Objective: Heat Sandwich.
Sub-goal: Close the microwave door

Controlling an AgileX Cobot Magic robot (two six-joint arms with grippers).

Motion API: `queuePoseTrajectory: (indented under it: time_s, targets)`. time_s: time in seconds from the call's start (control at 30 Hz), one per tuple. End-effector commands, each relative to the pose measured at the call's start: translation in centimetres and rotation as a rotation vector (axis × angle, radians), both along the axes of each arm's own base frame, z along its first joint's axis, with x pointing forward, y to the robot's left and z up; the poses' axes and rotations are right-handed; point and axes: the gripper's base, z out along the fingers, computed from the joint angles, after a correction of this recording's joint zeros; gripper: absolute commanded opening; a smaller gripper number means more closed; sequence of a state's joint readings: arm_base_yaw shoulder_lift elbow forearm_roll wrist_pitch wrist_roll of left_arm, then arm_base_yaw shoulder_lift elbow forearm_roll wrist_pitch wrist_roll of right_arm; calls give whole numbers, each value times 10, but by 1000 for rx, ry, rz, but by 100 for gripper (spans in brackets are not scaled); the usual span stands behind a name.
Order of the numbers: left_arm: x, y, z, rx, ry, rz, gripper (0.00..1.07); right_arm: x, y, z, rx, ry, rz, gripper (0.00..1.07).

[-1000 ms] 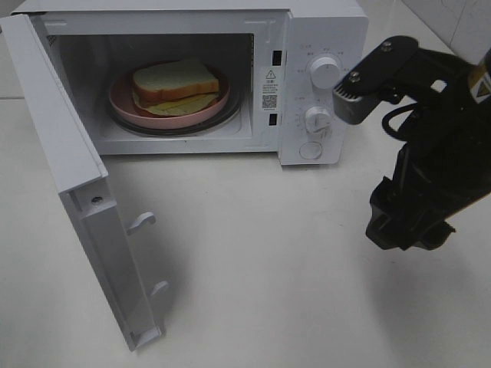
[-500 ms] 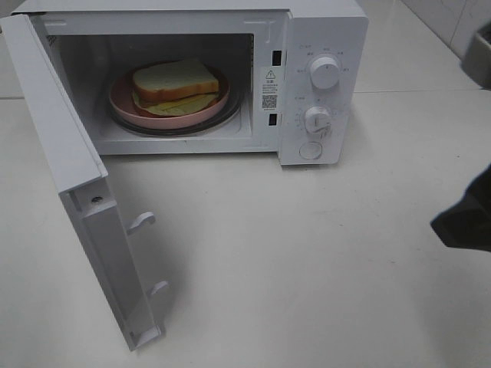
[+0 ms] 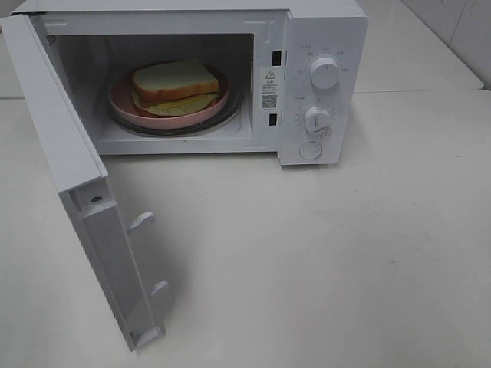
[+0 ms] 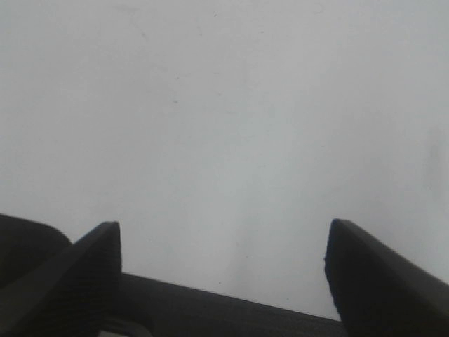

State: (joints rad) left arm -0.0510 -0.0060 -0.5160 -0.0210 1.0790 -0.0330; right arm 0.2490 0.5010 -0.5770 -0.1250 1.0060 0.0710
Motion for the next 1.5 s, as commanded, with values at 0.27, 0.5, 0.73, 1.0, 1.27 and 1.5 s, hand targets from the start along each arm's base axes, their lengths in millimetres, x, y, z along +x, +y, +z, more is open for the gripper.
queuePoseTrajectory:
  time_s: [0.27, 0.5, 0.73, 1.0, 1.27, 1.5]
  targets:
    - [-3, 0, 0, -6, -27, -6, 98, -49, -16, 9, 61, -247, -207, 76]
    - [-3, 0, 0, -6, -27, -6, 98, -63, -16, -8, 70, -355, -239, 76]
    - [-3, 0, 0, -6, -27, -6, 98, -79, -13, -8, 77, -457, -198, 76]
    - [0, 0, 0, -4, -14, -5, 98, -79, -13, -8, 79, -455, -200, 75]
    - [0, 0, 0, -4, -14, -5, 98, -79, -13, -8, 79, -455, -200, 75]
    - [0, 0, 0, -4, -14, -5, 98, -79, -13, -8, 79, -455, -200, 75]
